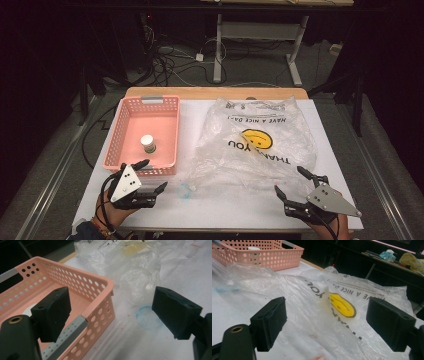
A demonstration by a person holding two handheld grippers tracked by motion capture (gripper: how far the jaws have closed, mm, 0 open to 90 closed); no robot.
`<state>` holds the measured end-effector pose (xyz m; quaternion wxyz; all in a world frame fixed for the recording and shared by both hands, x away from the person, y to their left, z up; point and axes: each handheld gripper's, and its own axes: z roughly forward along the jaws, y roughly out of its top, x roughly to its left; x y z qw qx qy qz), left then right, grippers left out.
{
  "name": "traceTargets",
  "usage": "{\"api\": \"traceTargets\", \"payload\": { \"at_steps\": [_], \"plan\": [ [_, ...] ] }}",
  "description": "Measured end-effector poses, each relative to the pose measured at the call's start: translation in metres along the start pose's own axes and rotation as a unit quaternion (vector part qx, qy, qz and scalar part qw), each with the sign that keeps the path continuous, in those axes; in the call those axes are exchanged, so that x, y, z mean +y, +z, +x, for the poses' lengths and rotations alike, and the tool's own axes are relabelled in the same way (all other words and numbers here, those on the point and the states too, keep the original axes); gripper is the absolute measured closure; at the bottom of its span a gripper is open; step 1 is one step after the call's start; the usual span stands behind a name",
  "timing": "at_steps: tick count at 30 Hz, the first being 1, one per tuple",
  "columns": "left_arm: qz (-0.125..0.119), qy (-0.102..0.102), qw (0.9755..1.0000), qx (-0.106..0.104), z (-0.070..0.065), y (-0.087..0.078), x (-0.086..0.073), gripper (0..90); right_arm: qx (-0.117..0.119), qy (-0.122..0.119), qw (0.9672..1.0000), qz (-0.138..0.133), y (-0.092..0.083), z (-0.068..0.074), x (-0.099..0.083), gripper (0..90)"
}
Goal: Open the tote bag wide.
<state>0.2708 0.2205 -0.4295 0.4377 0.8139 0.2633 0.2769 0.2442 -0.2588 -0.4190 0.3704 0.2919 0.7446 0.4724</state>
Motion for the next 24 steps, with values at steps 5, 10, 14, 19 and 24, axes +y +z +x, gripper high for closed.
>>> {"api": "traceTargets", "payload": {
  "at_steps": [5, 10, 14, 19, 24],
  "plan": [
    [0.002, 0.005, 1.0000, -0.008, -0.0020, 0.0027, 0.0011, 15.1, -0.003, 0.000, 1.0000, 0.004, -0.0026, -0.0015, -0.0010, 19.2],
    [0.003, 0.009, 0.9999, -0.010, -0.0023, 0.0025, 0.0015, 15.1, -0.005, -0.003, 0.9999, 0.009, -0.0020, -0.0015, -0.0013, 20.0],
    [0.004, 0.013, 0.9998, -0.014, -0.0034, 0.0031, 0.0024, 15.1, -0.005, -0.007, 0.9999, 0.015, -0.0020, -0.0003, -0.0011, 20.4],
    [0.009, 0.017, 0.9997, -0.017, -0.0058, 0.0038, 0.0022, 15.1, -0.001, -0.010, 0.9997, 0.023, -0.0005, 0.0005, -0.0001, 23.1],
    [0.010, 0.015, 0.9996, -0.019, -0.0055, 0.0048, 0.0029, 15.1, 0.021, -0.023, 0.9988, 0.039, 0.0070, 0.0021, 0.0037, 26.2]
  ]
}}
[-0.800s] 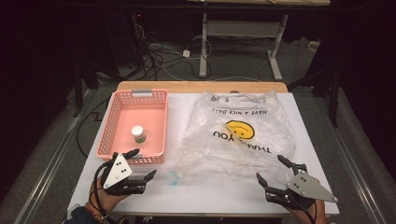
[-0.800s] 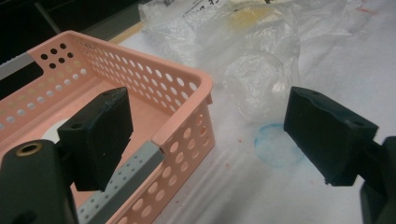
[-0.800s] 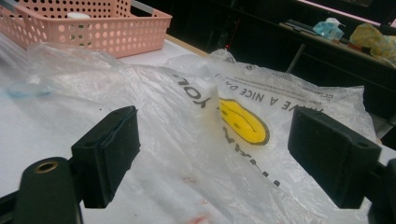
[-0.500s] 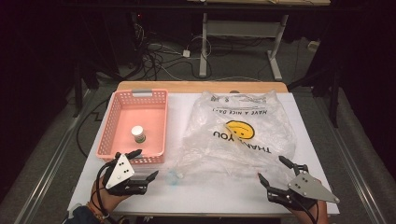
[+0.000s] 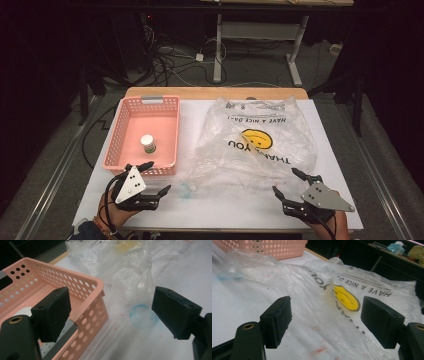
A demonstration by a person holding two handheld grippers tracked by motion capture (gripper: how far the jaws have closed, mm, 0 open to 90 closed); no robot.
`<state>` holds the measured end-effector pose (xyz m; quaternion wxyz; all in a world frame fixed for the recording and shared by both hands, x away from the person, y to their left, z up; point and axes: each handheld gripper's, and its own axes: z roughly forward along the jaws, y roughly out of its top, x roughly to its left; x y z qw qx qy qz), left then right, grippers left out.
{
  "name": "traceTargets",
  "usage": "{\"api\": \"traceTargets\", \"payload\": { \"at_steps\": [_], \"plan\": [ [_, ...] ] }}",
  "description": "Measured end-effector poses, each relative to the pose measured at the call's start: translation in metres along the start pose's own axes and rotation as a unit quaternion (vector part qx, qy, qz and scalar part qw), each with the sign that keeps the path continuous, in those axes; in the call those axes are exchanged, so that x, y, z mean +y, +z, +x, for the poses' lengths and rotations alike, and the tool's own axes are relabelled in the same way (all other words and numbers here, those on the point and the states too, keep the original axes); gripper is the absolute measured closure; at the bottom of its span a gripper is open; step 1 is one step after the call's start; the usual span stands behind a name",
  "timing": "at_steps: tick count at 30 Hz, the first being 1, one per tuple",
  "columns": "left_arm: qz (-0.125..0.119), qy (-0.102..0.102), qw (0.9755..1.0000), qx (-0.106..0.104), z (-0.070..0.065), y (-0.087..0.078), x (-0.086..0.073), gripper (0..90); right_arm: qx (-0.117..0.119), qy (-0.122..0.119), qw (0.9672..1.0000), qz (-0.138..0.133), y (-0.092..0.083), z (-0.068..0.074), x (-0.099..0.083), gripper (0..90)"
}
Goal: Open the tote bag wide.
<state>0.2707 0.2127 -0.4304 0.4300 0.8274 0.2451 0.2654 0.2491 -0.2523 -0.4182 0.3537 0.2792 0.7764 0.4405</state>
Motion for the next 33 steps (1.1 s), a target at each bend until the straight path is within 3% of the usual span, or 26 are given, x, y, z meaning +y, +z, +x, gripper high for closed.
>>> {"api": "traceTargets", "payload": {
  "at_steps": [12, 21, 27, 33],
  "plan": [
    [0.011, 0.006, 0.9999, -0.006, -0.001, 0.005, 0.000, 15.6, 0.021, 0.000, 0.9996, 0.020, 0.014, 0.003, 0.006, 27.3],
    [0.016, 0.010, 0.9998, -0.005, -0.002, 0.006, 0.001, 16.0, 0.036, -0.016, 0.9986, 0.036, 0.026, 0.012, 0.010, 27.5],
    [0.015, 0.009, 0.9998, -0.005, -0.002, 0.006, 0.001, 16.1, 0.032, -0.010, 0.9988, 0.037, 0.027, 0.009, 0.011, 27.4],
    [0.018, 0.012, 0.9998, -0.006, -0.002, 0.006, 0.001, 16.2, 0.031, -0.014, 0.9971, 0.068, 0.046, 0.011, 0.014, 27.8]
  ]
}}
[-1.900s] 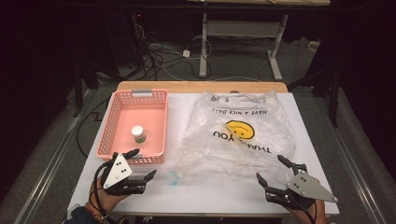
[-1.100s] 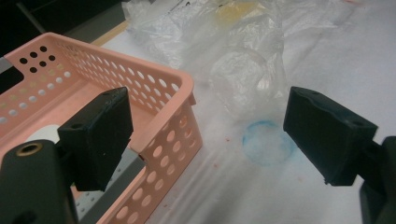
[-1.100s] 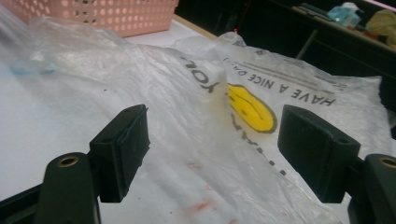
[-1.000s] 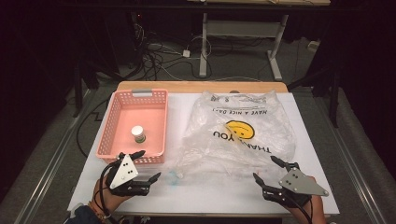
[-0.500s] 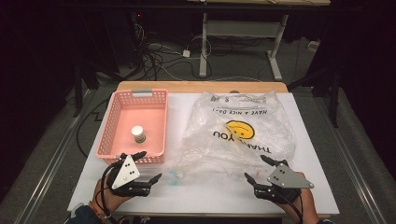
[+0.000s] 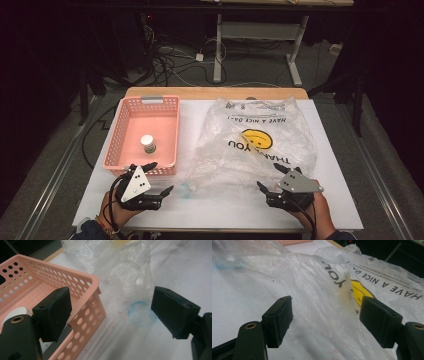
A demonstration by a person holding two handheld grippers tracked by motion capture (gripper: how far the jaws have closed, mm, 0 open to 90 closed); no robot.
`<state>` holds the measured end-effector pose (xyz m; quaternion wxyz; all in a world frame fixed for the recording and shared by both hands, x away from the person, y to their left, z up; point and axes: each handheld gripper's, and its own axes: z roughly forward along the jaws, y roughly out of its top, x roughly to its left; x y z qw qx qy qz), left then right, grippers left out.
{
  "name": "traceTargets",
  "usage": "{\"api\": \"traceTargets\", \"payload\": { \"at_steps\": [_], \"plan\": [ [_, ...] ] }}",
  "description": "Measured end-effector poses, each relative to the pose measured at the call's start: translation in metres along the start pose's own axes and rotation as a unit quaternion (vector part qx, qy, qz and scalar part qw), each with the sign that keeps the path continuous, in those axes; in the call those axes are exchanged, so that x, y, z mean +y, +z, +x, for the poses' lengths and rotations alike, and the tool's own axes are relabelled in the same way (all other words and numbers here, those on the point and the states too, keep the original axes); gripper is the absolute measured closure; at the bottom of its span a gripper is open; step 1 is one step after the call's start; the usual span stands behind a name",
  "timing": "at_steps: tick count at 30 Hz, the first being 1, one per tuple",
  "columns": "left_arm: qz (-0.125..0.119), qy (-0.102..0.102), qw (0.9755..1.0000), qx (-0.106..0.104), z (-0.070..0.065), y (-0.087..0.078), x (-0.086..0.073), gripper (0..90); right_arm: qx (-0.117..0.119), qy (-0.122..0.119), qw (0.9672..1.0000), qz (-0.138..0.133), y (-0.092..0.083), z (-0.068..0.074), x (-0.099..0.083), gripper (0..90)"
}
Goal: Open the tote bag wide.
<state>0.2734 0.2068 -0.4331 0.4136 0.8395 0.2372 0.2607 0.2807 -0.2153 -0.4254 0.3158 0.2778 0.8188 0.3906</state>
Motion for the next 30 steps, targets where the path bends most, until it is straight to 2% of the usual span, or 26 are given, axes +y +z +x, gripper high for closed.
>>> {"api": "traceTargets", "payload": {
  "at_steps": [7, 11, 12, 14, 15, 17, 19, 20, 22, 24, 25, 26, 30],
  "plan": [
    [0.000, -0.002, 1.0000, 0.001, 0.000, 0.000, 0.000, 16.2, -0.003, -0.022, 0.9993, 0.029, 0.024, 0.004, 0.009, 27.8],
    [-0.001, -0.005, 1.0000, -0.001, 0.001, -0.001, -0.001, 16.3, -0.003, -0.021, 0.9988, 0.045, 0.036, 0.003, 0.009, 27.7],
    [-0.003, -0.008, 1.0000, -0.003, 0.001, -0.001, 0.000, 16.3, -0.004, -0.018, 0.9979, 0.062, 0.046, 0.002, 0.007, 27.7],
    [-0.006, -0.008, 0.9999, -0.004, 0.001, -0.002, 0.000, 16.3, -0.011, -0.027, 0.9964, 0.079, 0.055, 0.001, 0.007, 27.8],
    [-0.006, -0.008, 0.9999, -0.004, 0.001, -0.002, 0.000, 16.3, -0.011, -0.027, 0.9964, 0.079, 0.055, 0.001, 0.007, 27.8],
    [-0.004, -0.007, 1.0000, -0.005, 0.001, -0.001, -0.001, 16.3, -0.022, -0.027, 0.9945, 0.099, 0.066, 0.000, 0.006, 31.1],
    [-0.004, -0.008, 1.0000, -0.005, 0.002, -0.001, -0.001, 16.3, -0.025, -0.030, 0.9940, 0.102, 0.068, 0.000, 0.006, 33.3],
    [-0.004, -0.008, 0.9999, -0.005, 0.002, -0.001, -0.001, 16.3, -0.032, -0.028, 0.9932, 0.109, 0.073, -0.002, 0.005, 39.7],
    [-0.004, -0.008, 0.9999, -0.005, 0.002, -0.001, -0.001, 16.3, -0.029, -0.035, 0.9922, 0.116, 0.075, -0.003, 0.004, 42.9],
    [-0.003, -0.006, 1.0000, -0.006, 0.001, -0.001, -0.001, 16.3, -0.034, -0.041, 0.9908, 0.125, 0.078, -0.003, 0.004, 52.2],
    [-0.003, -0.006, 1.0000, -0.006, 0.001, -0.001, -0.001, 16.3, -0.034, -0.041, 0.9908, 0.125, 0.078, -0.003, 0.004, 52.2],
    [-0.003, -0.005, 1.0000, -0.007, 0.001, -0.001, -0.001, 16.4, -0.036, -0.045, 0.9913, 0.118, 0.077, -0.003, 0.003, 60.3],
    [-0.002, -0.005, 1.0000, -0.008, 0.001, -0.001, -0.001, 16.4, -0.036, -0.046, 0.9924, 0.108, 0.074, -0.002, 0.004, 69.9]
  ]
}}
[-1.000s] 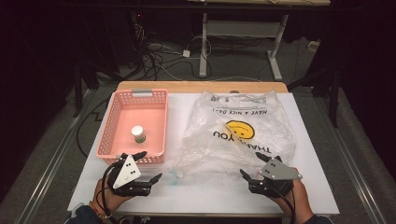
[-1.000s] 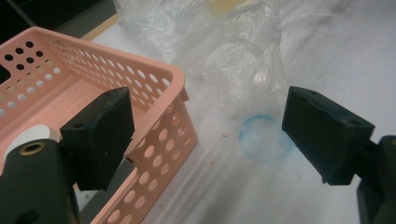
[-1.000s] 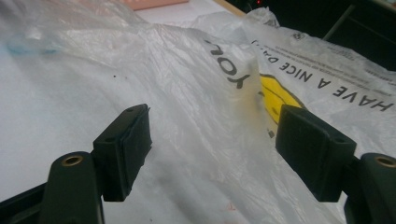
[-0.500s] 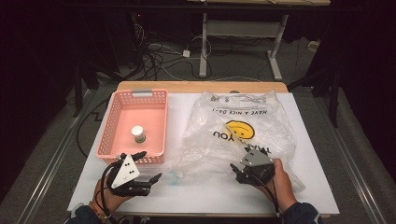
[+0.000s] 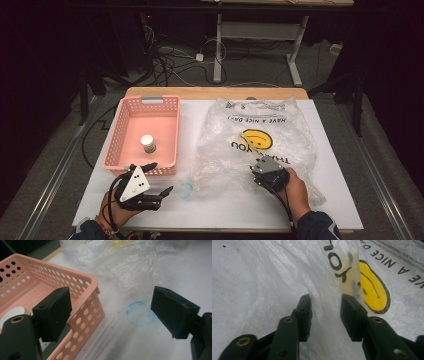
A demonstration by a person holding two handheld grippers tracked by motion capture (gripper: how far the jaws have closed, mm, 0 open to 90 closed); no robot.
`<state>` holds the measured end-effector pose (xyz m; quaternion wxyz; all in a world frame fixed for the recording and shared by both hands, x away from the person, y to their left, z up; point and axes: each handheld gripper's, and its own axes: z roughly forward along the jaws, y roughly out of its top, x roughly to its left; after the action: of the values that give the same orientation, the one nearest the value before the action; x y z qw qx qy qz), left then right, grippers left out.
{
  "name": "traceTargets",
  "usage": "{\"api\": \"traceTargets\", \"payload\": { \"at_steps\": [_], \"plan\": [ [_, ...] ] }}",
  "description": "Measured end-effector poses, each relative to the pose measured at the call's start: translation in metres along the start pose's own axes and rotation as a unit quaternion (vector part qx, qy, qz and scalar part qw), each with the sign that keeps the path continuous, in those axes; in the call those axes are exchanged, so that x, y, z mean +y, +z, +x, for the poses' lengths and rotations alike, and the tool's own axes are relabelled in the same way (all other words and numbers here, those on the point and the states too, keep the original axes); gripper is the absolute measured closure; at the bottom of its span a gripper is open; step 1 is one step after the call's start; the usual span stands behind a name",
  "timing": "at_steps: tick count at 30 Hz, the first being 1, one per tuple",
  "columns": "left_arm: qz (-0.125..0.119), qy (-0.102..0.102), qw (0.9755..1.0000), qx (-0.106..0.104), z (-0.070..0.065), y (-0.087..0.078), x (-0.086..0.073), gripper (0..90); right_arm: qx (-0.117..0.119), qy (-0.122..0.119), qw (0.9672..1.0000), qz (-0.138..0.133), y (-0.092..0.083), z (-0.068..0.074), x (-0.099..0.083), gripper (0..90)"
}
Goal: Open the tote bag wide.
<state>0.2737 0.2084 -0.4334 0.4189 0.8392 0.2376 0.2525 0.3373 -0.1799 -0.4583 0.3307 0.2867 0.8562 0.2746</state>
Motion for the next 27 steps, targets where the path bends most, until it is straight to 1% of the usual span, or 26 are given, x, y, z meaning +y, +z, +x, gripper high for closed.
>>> {"api": "traceTargets", "payload": {
  "at_steps": [3, 4, 6, 7, 8, 11, 14, 17, 18, 22, 27],
  "plan": [
    [0.002, 0.002, 1.0000, -0.001, 0.000, 0.001, 0.000, 16.4, 0.005, -0.010, 0.9999, -0.006, -0.001, 0.000, 0.001, 76.3],
    [0.002, 0.002, 1.0000, -0.001, 0.000, 0.001, 0.000, 16.4, 0.005, -0.010, 0.9999, -0.006, -0.001, 0.000, 0.001, 76.3],
    [0.006, 0.002, 1.0000, 0.003, 0.000, 0.001, 0.001, 17.5, 0.014, -0.013, 0.9998, -0.011, -0.002, 0.002, 0.001, 82.7],
    [0.007, 0.001, 1.0000, 0.004, 0.000, 0.001, 0.001, 17.7, 0.013, -0.014, 0.9997, -0.017, -0.003, 0.004, 0.001, 87.5],
    [0.003, -0.002, 1.0000, 0.003, 0.000, 0.001, 0.001, 17.7, 0.012, -0.017, 0.9996, -0.018, -0.004, 0.005, 0.002, 88.7],
    [0.001, -0.003, 1.0000, 0.003, 0.001, 0.000, 0.001, 17.6, 0.012, -0.016, 0.9995, -0.023, -0.006, 0.006, 0.003, 89.8],
    [0.001, -0.002, 1.0000, 0.007, 0.000, 0.000, 0.001, 17.6, 0.027, -0.003, 0.9991, -0.033, -0.008, 0.006, 0.005, 90.0],
    [-0.001, -0.003, 1.0000, 0.008, 0.000, 0.000, 0.001, 17.6, 0.025, -0.003, 0.9991, -0.034, -0.009, 0.008, 0.006, 90.0],
    [0.000, -0.003, 1.0000, 0.008, 0.000, 0.000, 0.001, 17.6, 0.022, -0.007, 0.9991, -0.037, -0.010, 0.010, 0.007, 90.0],
    [-0.001, -0.001, 0.9999, 0.012, 0.000, 0.000, 0.002, 17.4, 0.021, -0.005, 0.9990, -0.038, -0.011, 0.011, 0.008, 90.0],
    [0.001, 0.000, 1.0000, 0.008, 0.000, 0.001, 0.001, 17.4, 0.020, -0.006, 0.9990, -0.040, -0.010, 0.010, 0.007, 90.0]
  ]
}}
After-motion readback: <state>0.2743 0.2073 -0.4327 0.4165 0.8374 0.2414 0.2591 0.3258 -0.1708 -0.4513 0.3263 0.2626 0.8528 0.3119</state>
